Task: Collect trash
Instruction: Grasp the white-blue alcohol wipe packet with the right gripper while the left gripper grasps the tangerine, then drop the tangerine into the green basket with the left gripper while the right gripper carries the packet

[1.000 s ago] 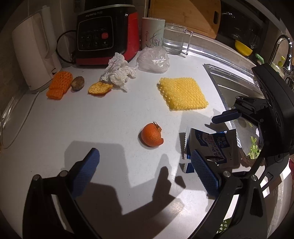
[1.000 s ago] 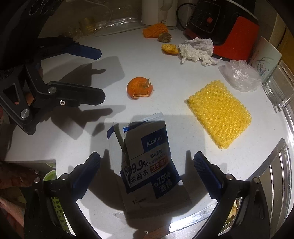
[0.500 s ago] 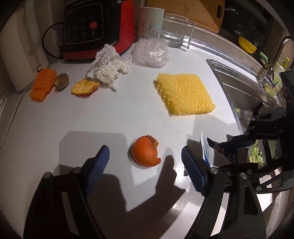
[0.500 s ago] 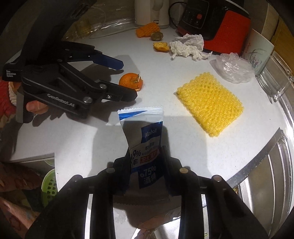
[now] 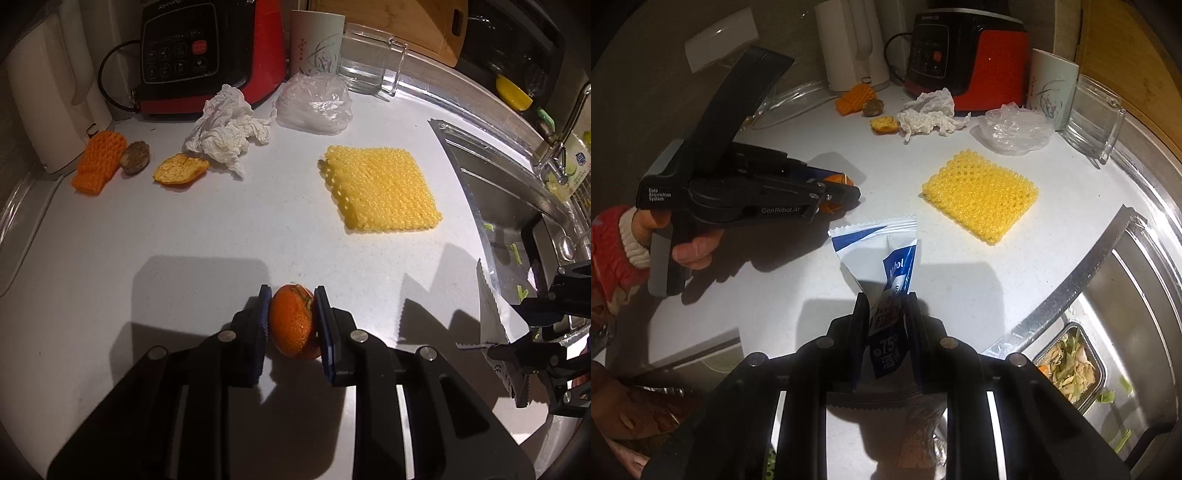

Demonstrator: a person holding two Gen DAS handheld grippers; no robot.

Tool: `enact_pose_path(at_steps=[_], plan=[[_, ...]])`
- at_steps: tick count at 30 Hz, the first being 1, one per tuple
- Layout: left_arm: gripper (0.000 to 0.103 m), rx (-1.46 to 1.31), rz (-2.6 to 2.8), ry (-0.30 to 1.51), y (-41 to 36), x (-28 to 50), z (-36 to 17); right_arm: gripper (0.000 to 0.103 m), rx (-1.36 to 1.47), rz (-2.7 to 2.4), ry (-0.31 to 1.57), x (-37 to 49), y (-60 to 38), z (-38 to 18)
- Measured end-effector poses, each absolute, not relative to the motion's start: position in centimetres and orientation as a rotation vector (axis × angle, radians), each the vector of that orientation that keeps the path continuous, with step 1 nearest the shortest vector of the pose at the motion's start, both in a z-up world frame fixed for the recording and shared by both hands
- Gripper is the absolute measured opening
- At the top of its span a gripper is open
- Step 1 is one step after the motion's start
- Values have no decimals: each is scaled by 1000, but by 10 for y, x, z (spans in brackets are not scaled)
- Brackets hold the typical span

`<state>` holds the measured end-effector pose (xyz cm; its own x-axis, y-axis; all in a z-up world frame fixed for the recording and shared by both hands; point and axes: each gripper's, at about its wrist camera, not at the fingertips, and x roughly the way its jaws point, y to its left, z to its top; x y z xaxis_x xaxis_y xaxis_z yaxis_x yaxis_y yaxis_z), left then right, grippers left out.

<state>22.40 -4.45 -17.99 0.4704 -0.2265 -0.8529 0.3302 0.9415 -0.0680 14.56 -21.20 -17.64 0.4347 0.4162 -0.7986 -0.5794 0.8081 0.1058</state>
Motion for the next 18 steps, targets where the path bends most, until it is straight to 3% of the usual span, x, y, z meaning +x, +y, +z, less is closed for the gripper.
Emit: enact_pose_path(at_steps=[9,18], plan=[[23,90,-294,1053,-52,127,-151,21,-99,637,910,64,-212,-165],[23,84,-293,1103,-61,8,-162,21,-3,638,960,-37,-222,-179]])
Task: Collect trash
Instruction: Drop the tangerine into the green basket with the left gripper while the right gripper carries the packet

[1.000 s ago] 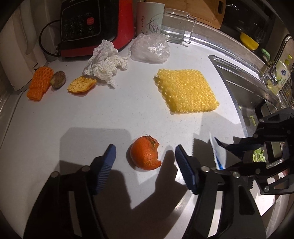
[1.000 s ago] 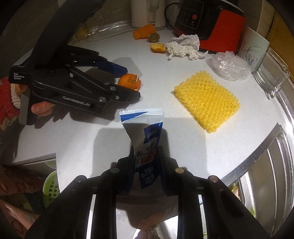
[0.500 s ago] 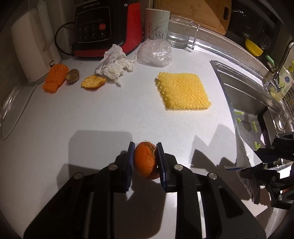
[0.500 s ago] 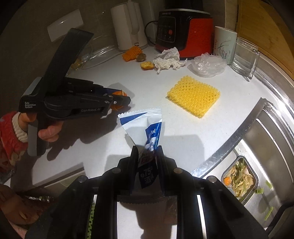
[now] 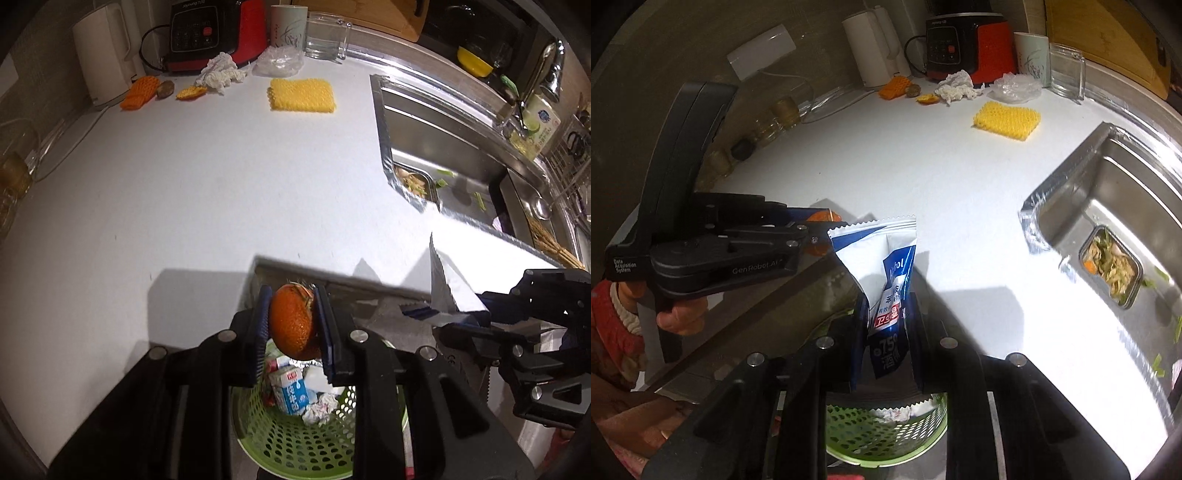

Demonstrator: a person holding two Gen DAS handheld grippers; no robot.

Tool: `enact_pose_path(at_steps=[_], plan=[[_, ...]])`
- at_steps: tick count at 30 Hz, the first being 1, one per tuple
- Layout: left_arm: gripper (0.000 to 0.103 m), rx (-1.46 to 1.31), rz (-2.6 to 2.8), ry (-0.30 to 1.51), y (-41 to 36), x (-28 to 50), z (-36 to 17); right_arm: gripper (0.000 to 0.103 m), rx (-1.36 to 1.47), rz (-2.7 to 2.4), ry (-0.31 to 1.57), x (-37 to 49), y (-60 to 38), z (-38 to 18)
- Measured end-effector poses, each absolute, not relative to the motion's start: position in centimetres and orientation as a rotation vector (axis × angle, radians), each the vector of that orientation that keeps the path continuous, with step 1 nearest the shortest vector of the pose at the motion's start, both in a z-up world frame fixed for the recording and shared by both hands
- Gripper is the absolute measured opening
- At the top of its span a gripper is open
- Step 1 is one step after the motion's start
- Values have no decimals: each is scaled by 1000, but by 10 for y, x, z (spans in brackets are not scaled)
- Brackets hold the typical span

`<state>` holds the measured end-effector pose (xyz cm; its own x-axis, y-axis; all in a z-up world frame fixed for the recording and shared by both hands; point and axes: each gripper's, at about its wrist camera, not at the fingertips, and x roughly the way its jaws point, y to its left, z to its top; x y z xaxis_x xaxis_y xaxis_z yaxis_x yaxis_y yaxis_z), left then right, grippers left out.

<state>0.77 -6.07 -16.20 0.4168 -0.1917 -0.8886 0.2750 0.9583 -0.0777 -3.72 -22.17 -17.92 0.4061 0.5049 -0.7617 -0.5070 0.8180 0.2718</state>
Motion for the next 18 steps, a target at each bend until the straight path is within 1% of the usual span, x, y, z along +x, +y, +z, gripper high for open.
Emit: enact_pose_path(at_steps=[8,18], plan=[[23,101,-230,1183,-63,-57,-208,21,15,564,999,-94,-230,-197],[24,131,-171,1212,-72,-84,-248,24,-26,508,1010,-119,-226,-209]])
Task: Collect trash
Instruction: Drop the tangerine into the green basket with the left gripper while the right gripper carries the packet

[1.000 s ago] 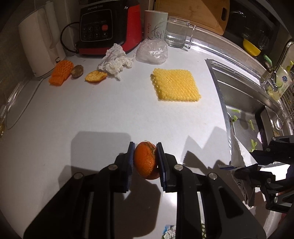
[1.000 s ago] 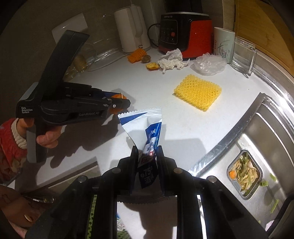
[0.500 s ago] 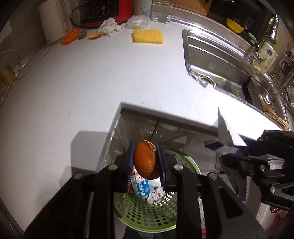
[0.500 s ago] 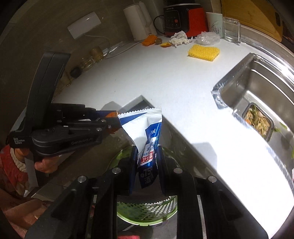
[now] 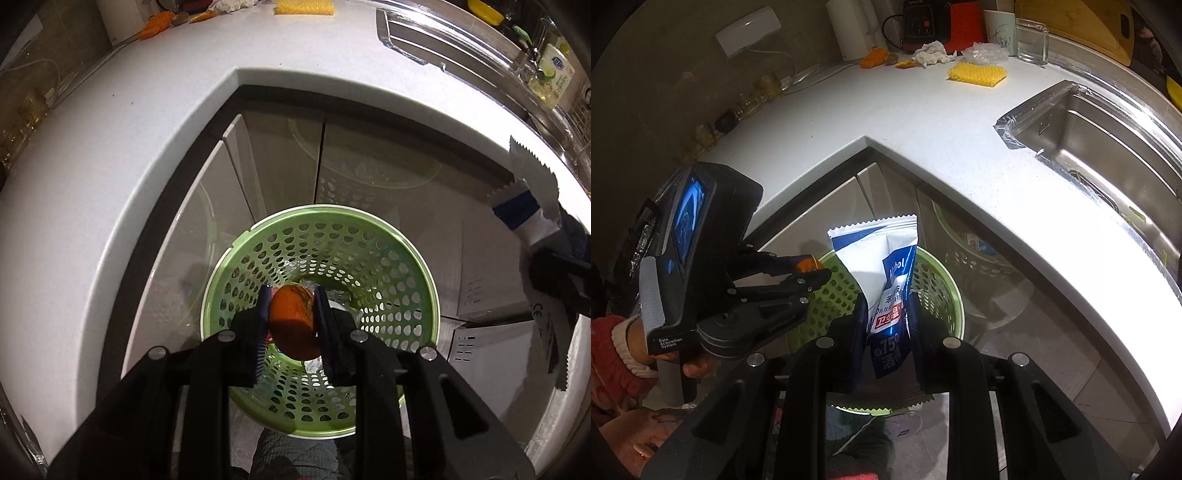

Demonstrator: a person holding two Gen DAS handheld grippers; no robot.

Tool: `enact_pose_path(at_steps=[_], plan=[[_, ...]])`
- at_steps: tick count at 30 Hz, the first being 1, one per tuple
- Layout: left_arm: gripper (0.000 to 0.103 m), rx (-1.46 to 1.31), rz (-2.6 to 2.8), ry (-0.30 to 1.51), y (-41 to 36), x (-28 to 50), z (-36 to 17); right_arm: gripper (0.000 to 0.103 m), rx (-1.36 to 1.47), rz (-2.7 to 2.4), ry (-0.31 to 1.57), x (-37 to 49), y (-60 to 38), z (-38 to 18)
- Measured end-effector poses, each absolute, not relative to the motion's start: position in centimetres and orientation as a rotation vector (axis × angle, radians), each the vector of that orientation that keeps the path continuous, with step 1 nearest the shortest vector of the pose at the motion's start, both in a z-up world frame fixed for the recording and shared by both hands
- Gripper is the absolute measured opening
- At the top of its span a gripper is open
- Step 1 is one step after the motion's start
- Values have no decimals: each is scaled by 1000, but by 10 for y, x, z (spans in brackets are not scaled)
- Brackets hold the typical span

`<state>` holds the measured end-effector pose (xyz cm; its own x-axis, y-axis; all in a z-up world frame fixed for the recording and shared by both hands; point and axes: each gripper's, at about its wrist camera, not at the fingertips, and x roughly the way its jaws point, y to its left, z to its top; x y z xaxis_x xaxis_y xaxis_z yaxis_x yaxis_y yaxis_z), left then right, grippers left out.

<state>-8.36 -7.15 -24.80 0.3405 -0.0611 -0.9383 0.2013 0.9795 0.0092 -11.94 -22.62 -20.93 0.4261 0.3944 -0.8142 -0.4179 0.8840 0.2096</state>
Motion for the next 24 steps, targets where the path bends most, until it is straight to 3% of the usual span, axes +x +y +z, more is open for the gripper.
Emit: enact_pose_path(at_steps=[6,8,13,18,23,24], plan=[[24,146,-151,1248,-72,-89,-263,24,-36,506,1021,-124,-226,-212],[29,143,-142,1258,-72,-90,-264,24,-41,508,1025,-124,-225,-213],[61,139,-138,1236,-72,-92,-252,24,-41,511,1026,-124,-225,-214],[73,154,-124,1208,-71,-94,-234,25,-44,512,1025,-123,-223,-213],[75,138,-92,1159,-56,-92,-202,26,-47,517,1024,-122,-223,-214],[79,127,-81,1147,-51,-93,-194,26,-52,515,1026,-121,-223,-216]])
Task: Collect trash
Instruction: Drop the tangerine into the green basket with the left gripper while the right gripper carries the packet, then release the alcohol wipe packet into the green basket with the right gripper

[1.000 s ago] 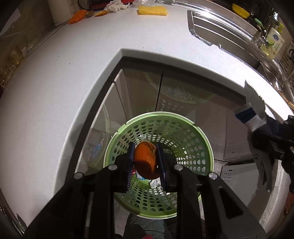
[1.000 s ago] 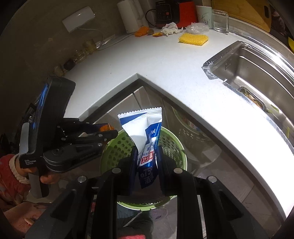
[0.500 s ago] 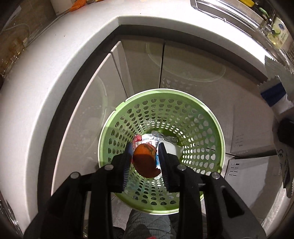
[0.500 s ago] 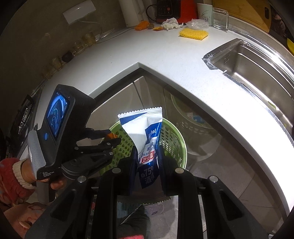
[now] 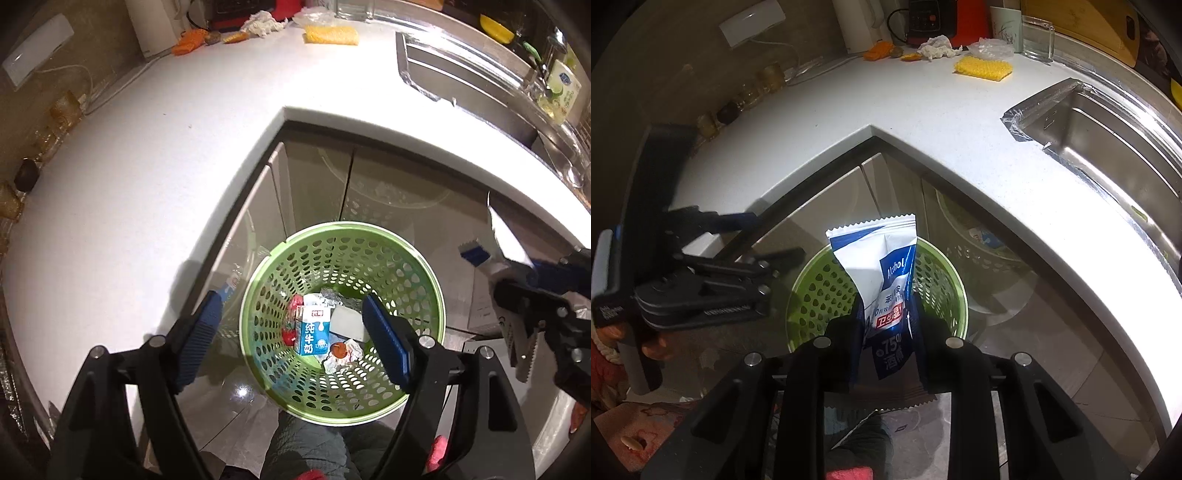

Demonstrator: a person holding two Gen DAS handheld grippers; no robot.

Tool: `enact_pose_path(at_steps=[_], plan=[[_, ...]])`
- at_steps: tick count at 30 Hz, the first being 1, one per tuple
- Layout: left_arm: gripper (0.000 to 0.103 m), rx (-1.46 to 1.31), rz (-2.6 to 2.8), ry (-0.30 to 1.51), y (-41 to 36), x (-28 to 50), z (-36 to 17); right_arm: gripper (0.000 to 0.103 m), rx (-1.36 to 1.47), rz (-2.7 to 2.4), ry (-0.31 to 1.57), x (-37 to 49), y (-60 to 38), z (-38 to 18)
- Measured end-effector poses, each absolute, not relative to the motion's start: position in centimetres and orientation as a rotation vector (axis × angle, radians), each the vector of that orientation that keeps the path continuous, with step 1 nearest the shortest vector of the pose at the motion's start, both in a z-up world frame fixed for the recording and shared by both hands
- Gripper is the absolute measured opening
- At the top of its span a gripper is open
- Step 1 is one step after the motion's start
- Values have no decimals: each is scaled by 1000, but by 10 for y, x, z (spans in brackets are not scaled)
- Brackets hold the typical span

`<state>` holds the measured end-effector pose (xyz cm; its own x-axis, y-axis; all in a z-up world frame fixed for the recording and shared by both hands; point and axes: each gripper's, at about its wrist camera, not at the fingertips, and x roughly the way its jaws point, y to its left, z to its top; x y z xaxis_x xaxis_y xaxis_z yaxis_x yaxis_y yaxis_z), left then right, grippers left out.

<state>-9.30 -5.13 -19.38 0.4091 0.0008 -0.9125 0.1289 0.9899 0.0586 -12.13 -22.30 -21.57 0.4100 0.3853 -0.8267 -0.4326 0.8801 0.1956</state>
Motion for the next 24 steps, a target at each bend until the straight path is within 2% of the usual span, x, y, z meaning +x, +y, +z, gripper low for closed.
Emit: enact_pose_path(at_steps=[6,8,9,10,16,20,24], plan=[[84,148,-7,1056,-35,-92,-157,32,-79,527,1054,-119,-208,-235],[84,141,2,1043,-31,-90,-152,48,-109,532,1064,-120,-198,-242],[84,135,7,1038,-30,-89,-149,61,-120,533,1063,-120,-194,-244],[85,129,9,1034,-29,-90,-146,70,-129,531,1062,-120,-191,-246],[88,117,14,1013,-21,-90,-138,85,-132,545,1039,-118,-181,-235],[89,112,11,990,-18,-88,-129,90,-133,511,1016,-110,-181,-213],[90,100,4,962,-9,-81,-116,100,-153,443,979,-98,-180,-182]])
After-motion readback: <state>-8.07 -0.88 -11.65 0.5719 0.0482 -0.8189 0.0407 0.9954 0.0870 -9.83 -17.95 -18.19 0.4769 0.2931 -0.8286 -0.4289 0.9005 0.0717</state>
